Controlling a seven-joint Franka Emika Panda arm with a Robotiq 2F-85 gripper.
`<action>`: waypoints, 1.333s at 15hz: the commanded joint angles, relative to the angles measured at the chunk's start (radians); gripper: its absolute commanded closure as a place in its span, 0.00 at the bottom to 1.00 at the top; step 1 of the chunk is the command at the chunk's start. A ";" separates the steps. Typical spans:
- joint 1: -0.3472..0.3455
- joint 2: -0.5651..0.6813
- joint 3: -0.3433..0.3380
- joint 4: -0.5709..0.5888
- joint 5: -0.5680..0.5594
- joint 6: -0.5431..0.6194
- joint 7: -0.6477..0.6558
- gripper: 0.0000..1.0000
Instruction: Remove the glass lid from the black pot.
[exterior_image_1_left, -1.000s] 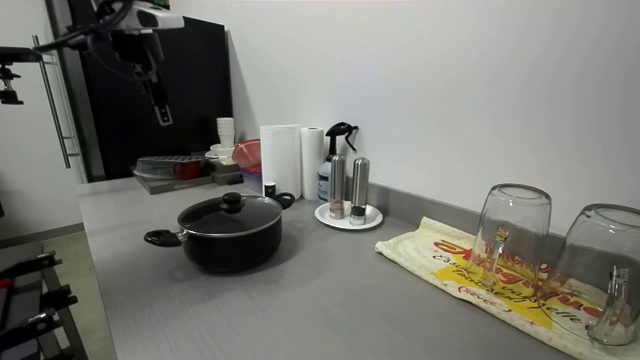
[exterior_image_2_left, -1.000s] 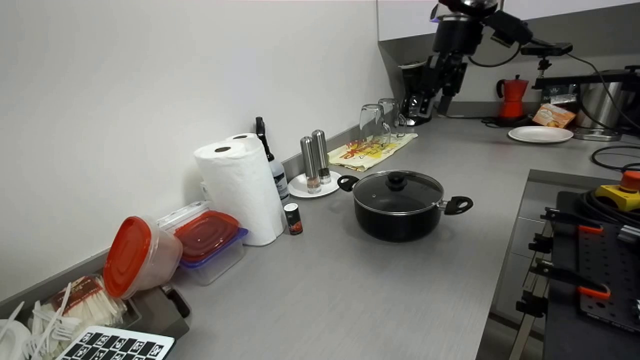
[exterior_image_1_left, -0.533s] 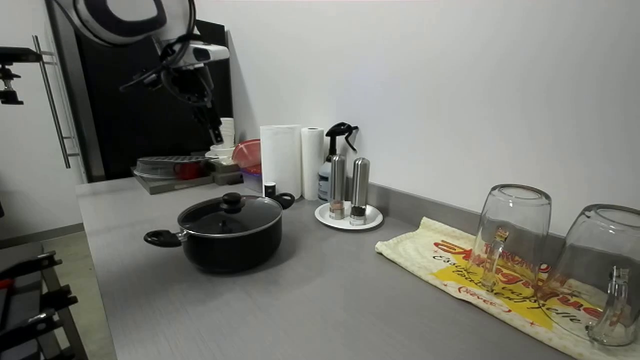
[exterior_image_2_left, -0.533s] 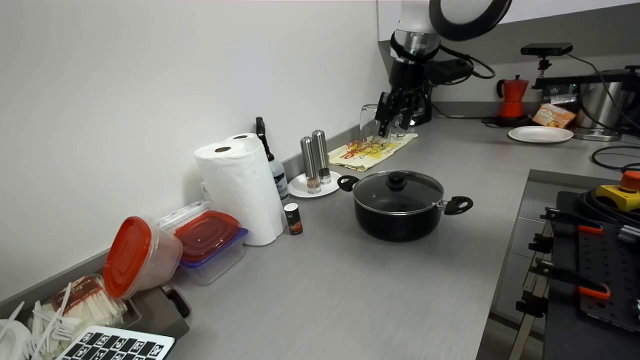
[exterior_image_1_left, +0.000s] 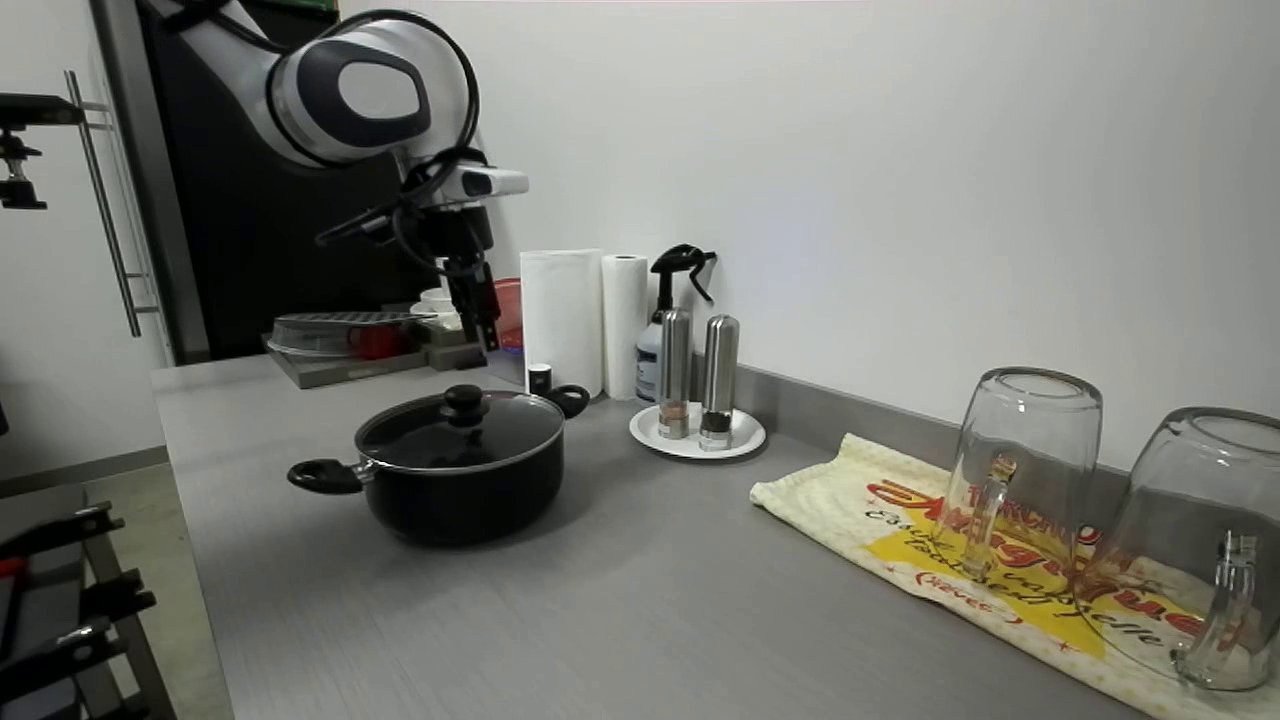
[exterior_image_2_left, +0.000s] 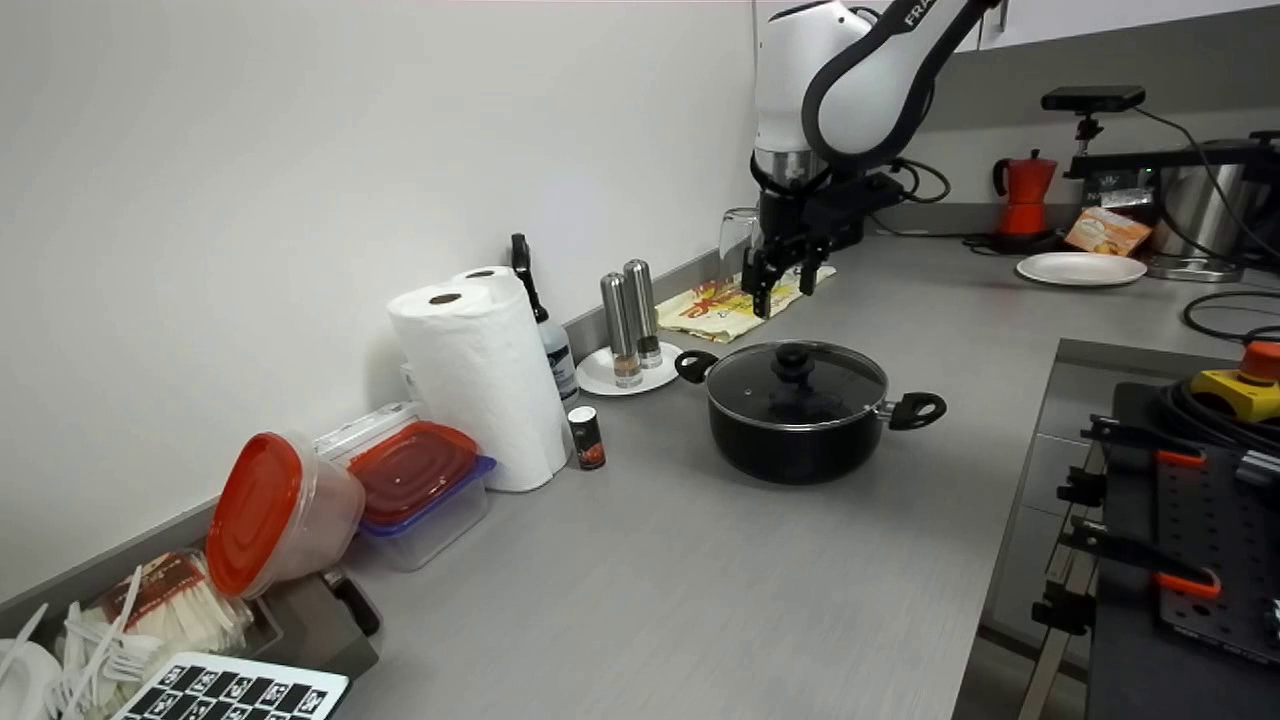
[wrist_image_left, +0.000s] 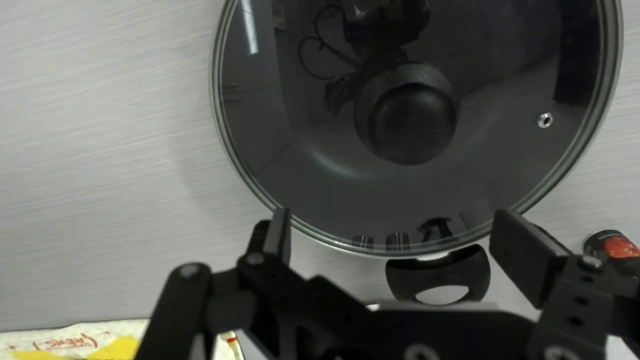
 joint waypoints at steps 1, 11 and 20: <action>0.045 0.063 -0.024 0.054 0.020 -0.065 0.025 0.00; 0.074 0.137 -0.032 0.100 0.089 -0.149 0.019 0.00; 0.070 0.154 -0.044 0.124 0.141 -0.178 0.011 0.73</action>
